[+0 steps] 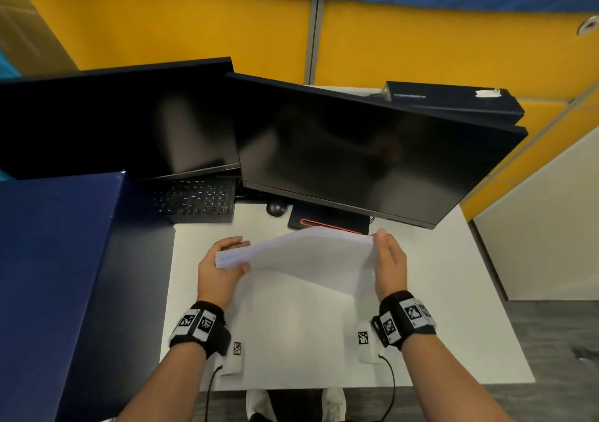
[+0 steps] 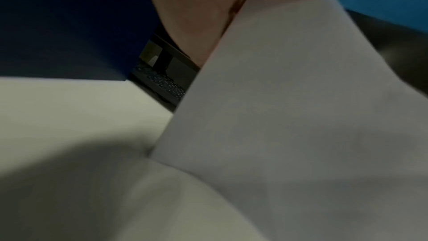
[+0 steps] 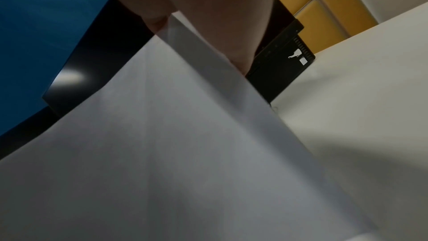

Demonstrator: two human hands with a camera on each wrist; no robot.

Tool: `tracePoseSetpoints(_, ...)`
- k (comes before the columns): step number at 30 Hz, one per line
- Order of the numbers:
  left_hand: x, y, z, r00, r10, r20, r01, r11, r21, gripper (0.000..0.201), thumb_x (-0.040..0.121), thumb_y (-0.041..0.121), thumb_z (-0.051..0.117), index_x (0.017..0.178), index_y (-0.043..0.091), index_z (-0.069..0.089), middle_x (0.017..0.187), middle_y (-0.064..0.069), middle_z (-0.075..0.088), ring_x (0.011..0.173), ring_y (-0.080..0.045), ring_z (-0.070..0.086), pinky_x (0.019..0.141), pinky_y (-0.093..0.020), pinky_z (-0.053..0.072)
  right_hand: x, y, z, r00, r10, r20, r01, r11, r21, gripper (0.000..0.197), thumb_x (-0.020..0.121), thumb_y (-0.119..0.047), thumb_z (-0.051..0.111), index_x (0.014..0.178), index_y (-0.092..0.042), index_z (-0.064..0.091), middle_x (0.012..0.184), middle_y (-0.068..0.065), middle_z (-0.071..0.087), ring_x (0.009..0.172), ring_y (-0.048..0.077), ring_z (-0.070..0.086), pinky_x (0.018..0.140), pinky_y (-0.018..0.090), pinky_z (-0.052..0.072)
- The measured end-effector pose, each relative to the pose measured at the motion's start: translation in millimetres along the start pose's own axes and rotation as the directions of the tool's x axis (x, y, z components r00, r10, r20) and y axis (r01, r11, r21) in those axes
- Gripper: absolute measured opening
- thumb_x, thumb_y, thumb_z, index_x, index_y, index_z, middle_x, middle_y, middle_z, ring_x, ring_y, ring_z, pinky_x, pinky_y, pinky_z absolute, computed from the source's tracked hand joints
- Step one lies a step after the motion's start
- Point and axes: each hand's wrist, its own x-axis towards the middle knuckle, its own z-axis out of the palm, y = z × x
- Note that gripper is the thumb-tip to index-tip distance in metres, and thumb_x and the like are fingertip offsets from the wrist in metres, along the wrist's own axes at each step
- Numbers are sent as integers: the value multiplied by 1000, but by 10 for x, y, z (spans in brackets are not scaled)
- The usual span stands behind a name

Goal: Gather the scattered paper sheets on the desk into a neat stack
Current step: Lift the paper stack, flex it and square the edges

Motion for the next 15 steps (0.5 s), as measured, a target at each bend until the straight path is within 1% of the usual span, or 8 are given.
tracePoseSetpoints(2, 42, -60, -79, 990, -20, 139, -5, 984, 177, 59, 64, -1, 87, 109, 30, 69, 99, 16, 76, 93, -7, 71, 81, -13, 53, 26, 46, -97, 988, -18, 155, 29, 997, -66, 16, 84, -25, 68, 99, -19, 66, 94, -6, 68, 83, 4, 64, 71, 16, 50)
tracePoseSetpoints(4, 106, -70, -94, 985, -27, 173, -38, 932, 361, 29, 70, 15, 88, 82, 36, 72, 73, 36, 70, 77, -7, 69, 70, -6, 48, 77, 132, -143, 975, 9, 222, 28, 986, -164, 33, 72, -11, 85, 103, -15, 71, 97, -7, 73, 81, -4, 69, 74, 15, 53)
tracePoseSetpoints(5, 154, -51, -92, 989, -38, 140, -18, 926, 378, 21, 75, 19, 85, 70, 32, 70, 62, 37, 65, 71, -12, 66, 66, -8, 47, 98, 134, -138, 977, 33, 210, 11, 979, -203, 33, 69, -11, 88, 99, -14, 74, 94, -6, 75, 81, -1, 71, 76, 19, 55)
tracePoseSetpoints(6, 194, -6, -85, 994, -41, 102, 3, 938, 346, 19, 76, 20, 84, 66, 28, 70, 58, 34, 65, 69, -15, 67, 65, -14, 49, 116, 121, -123, 980, 35, 194, 4, 980, -201, 29, 68, -12, 88, 95, -14, 76, 91, -4, 77, 81, 3, 72, 75, 23, 56)
tracePoseSetpoints(8, 225, 130, -106, 999, -27, 37, 19, 980, 200, 15, 74, 14, 86, 73, 25, 75, 62, 28, 71, 70, -6, 71, 69, -21, 51, 123, 28, -92, 987, 13, 158, 4, 994, -112, 22, 69, -9, 87, 86, -19, 77, 81, -9, 77, 75, 2, 73, 69, 17, 55)
tracePoseSetpoints(10, 206, 340, -152, 998, 48, 29, -50, 995, 81, 23, 71, 5, 87, 81, 23, 77, 71, 22, 76, 70, 4, 71, 70, -17, 54, 129, -118, -99, 988, -68, 141, 73, 997, -34, 20, 71, -4, 85, 80, -19, 76, 73, -13, 76, 69, 0, 70, 67, 12, 53)
tracePoseSetpoints(13, 173, 600, -241, 984, 156, 84, -159, 986, 40, 32, 70, -5, 84, 86, 22, 75, 77, 24, 76, 75, 7, 72, 71, -10, 55, 98, -324, -164, 968, -199, 152, 204, 979, -17, 19, 72, 0, 83, 74, -16, 73, 69, -14, 74, 64, 2, 64, 65, 13, 51)
tracePoseSetpoints(15, 163, 662, -264, 978, 185, 97, -188, 982, 28, 34, 70, -7, 83, 87, 22, 75, 78, 25, 76, 76, 7, 72, 73, -10, 55, 82, -354, -212, 962, -225, 155, 229, 973, -8, 21, 73, 0, 83, 74, -19, 73, 69, -17, 73, 64, -1, 64, 65, 12, 50)
